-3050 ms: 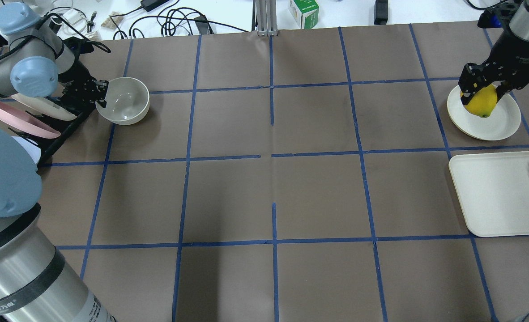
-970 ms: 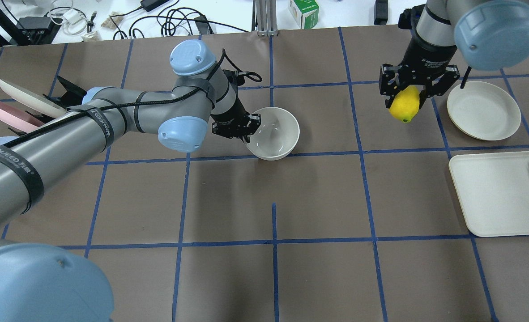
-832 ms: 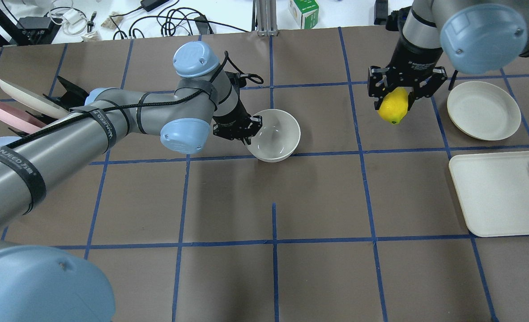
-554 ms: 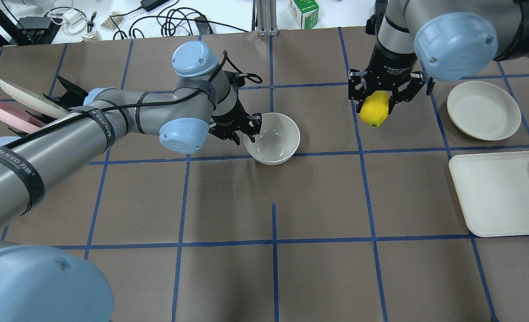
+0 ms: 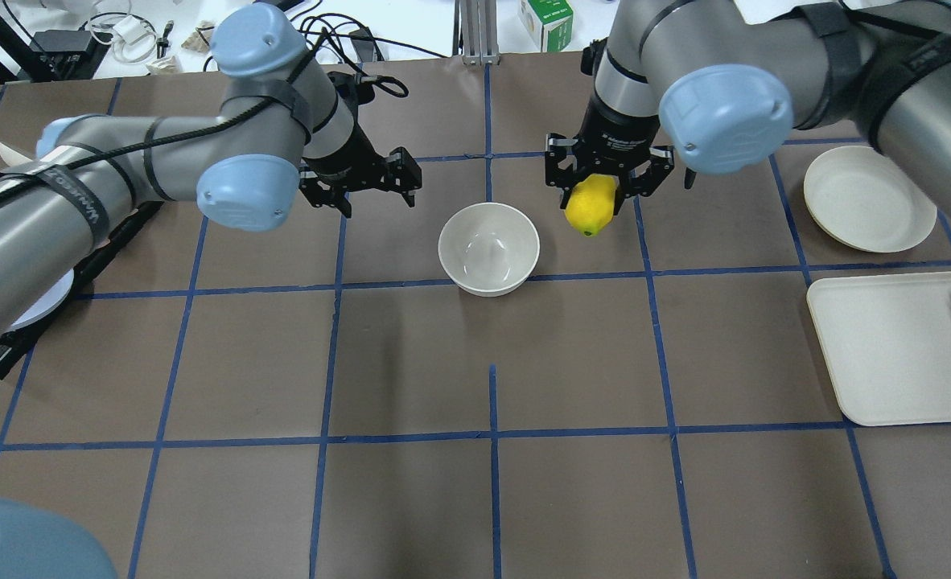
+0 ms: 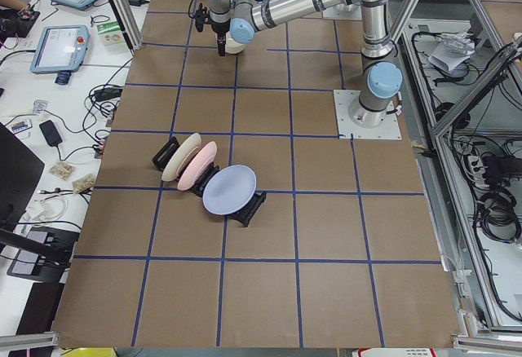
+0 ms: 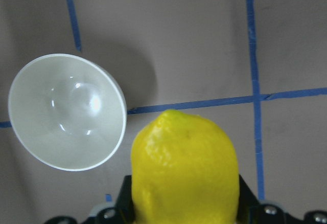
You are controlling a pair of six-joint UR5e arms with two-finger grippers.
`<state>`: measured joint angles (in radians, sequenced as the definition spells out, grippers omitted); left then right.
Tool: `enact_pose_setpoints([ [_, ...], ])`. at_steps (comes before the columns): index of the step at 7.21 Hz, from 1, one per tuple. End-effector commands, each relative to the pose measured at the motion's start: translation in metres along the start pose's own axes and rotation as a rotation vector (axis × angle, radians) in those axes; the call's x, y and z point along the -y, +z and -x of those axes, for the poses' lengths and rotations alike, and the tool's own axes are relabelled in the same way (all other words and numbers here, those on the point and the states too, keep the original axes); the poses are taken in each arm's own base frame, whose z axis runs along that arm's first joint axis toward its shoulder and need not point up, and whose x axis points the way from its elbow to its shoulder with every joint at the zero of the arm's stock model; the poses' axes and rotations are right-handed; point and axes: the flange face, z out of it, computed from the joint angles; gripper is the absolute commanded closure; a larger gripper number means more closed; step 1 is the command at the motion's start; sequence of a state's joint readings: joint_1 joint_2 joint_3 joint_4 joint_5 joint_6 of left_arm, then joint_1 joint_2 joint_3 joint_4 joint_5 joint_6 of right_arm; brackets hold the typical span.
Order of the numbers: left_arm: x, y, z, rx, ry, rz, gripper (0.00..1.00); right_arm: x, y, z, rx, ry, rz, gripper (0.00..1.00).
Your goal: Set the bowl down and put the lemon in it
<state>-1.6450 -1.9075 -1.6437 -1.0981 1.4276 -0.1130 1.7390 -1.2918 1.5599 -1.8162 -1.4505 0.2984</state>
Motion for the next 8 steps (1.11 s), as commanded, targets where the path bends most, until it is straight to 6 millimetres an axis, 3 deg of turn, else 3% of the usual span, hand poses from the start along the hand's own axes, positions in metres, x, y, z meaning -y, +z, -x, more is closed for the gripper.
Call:
enact_pose_setpoints([
  [1,-0.004,-0.07,0.019,0.033,-0.005,0.034,0.0,-0.005,0.041,0.046,-0.013,0.002,-0.002,1.0],
  [2,-0.003,-0.09,0.025,0.034,-0.021,0.038,0.0,-0.002,0.059,0.058,-0.026,-0.013,-0.016,1.0],
  [4,-0.006,-0.106,0.037,0.034,-0.021,0.037,0.0,-0.003,0.091,0.08,-0.054,-0.033,-0.028,1.0],
  [5,-0.012,-0.117,0.037,0.078,-0.014,0.021,0.0,-0.01,0.108,0.101,-0.048,-0.032,-0.043,1.0],
  [8,-0.038,-0.153,0.032,0.118,-0.001,0.003,0.0,-0.004,0.133,0.105,-0.047,-0.069,-0.046,1.0],
])
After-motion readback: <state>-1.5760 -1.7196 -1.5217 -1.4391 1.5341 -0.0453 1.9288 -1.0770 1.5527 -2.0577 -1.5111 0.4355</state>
